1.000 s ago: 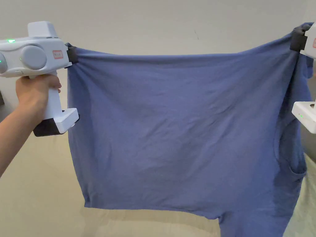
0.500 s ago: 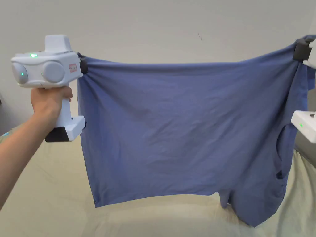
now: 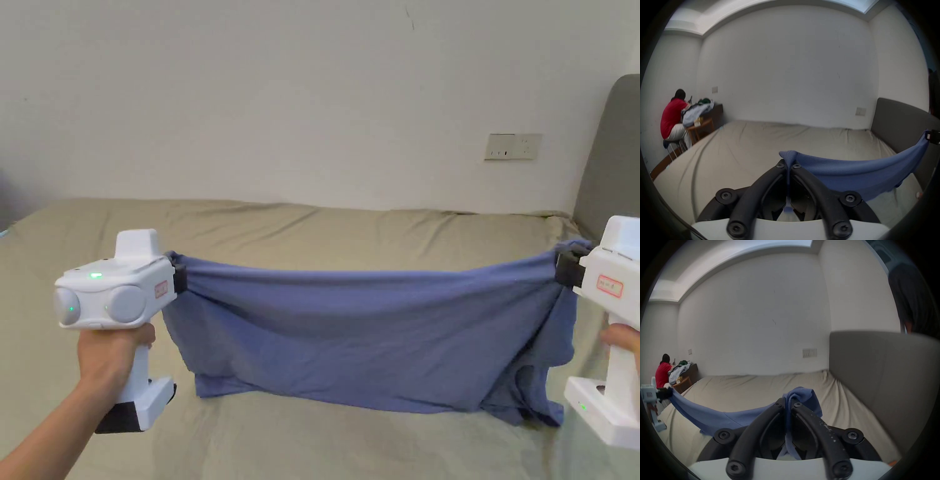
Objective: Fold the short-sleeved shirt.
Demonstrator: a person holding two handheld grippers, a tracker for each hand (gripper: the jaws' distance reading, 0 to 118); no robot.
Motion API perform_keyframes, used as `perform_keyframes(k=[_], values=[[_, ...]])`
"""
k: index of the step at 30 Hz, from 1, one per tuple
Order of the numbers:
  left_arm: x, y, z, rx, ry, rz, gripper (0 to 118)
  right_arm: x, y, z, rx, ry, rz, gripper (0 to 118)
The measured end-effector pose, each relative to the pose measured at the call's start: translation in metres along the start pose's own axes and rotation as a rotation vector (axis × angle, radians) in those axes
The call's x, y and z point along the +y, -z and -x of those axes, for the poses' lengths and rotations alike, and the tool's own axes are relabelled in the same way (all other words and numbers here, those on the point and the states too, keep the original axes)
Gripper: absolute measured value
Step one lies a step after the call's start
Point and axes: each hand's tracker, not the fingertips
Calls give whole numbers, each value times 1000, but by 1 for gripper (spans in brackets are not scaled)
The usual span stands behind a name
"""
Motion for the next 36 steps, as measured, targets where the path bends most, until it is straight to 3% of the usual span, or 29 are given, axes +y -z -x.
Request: perform_keyframes(k=[7,15,23,28,33,36], values=[[-113,-38,25,-12,-13,173,1,-108,-46,-17,19,87,135,7],[-216,-139,53,4,-131,300,1,-205,-158,-31,60,94,231,7],[-266,-227,66,9,-164,331,1,-260,-262,-46,72,142,263,7],[-289,-264,69,20,-109,363,1,-288,-306,-49,82,139,310,7],[-318,-266,61,40,-33,487,1,-327,-307,-48,-7,169,452,7],[-332,-257,59,50,-27,524,1,-350,-289,-41,-103,128,575,7]])
